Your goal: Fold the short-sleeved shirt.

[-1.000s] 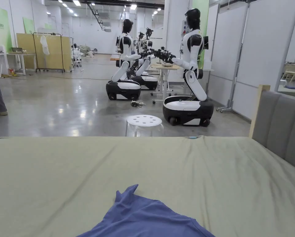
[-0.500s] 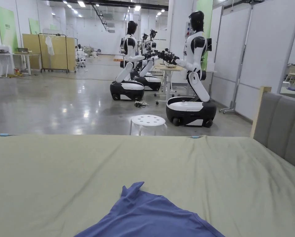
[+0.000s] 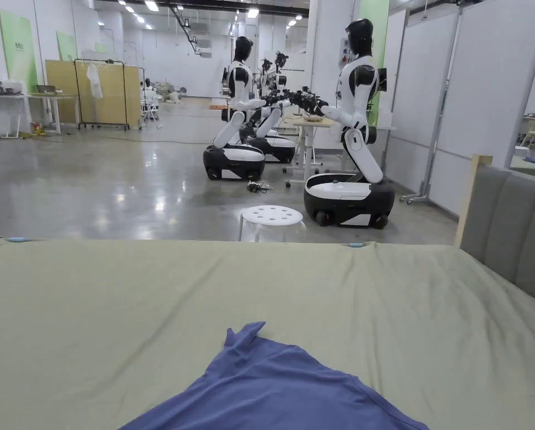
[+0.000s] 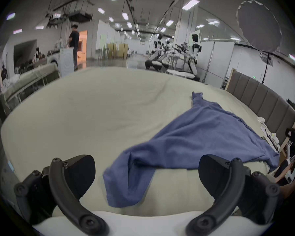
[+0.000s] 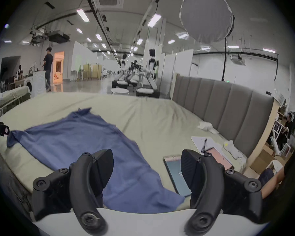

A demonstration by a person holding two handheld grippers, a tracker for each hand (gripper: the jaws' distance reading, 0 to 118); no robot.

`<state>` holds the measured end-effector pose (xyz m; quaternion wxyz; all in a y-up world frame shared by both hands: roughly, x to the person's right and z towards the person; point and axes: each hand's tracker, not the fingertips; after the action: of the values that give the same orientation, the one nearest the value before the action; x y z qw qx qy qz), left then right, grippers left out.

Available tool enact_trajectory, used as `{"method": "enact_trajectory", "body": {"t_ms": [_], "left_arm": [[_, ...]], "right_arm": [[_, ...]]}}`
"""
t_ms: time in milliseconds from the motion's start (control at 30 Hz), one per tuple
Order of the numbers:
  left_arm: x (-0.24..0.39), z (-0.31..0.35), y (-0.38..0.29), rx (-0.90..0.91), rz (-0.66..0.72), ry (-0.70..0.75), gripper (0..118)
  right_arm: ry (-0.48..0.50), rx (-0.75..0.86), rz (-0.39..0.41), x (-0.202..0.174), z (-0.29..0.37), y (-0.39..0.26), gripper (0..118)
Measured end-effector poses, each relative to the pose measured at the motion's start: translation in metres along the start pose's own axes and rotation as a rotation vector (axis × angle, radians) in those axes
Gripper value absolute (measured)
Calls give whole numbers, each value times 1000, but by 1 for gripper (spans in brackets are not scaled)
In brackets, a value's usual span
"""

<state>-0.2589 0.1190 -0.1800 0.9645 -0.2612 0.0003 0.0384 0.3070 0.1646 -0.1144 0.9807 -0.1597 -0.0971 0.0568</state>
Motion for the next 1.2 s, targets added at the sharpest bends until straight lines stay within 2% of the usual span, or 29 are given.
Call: {"method": "enact_trajectory", "body": {"t_ms": [100, 133, 200, 233, 267, 300, 367, 400, 433, 600, 667, 767, 800, 900, 1000, 1200], "left_arm": [[14, 14, 13, 64, -27, 8, 118], [19, 18, 13, 99, 100, -76, 117], [23, 33, 23, 170, 103, -73, 107], [24, 40, 26, 201, 112, -79, 87], [26, 45, 29, 214, 115, -74, 51], [29, 52, 34, 218, 114, -99, 0], [27, 56, 40, 221, 168, -130, 0], [22, 58, 44, 167, 88, -147, 0], [22, 63, 43, 172, 94, -143, 0], [16, 70, 36, 155, 1, -63, 0], [7, 63, 31, 82, 0, -87, 0], [-13, 40, 15, -12, -37, -23, 0], [-19, 33, 11, -42, -23, 5, 0], [-34, 18, -1, -101, 43, -32, 0], [-40, 2, -9, -151, 9, -56, 0], [-39, -20, -18, -191, 48, -103, 12]], "right_arm": [[25, 32, -13, -11, 0, 16, 89], [43, 39, -11, -15, -1, 21, 89], [92, 62, -9, -25, 0, 31, 84], [110, 81, -8, -29, 0, 35, 60], [121, 97, -8, -34, 2, 38, 32], [112, 100, -4, -38, 2, 41, 7], [128, 109, -1, -44, 0, 43, 4], [169, 111, -9, -45, 2, 44, 4], [188, 116, -13, -47, 3, 44, 4], [189, 115, 20, -51, 9, 43, 4], [190, 107, 21, -50, 10, 42, 4], [205, 88, -6, -47, 9, 40, 4], [206, 84, -13, -47, 9, 39, 4], [205, 69, -4, -47, 9, 38, 4], [210, 62, 0, -48, 9, 38, 4], [232, 43, -6, -56, 4, 37, 4]]}}
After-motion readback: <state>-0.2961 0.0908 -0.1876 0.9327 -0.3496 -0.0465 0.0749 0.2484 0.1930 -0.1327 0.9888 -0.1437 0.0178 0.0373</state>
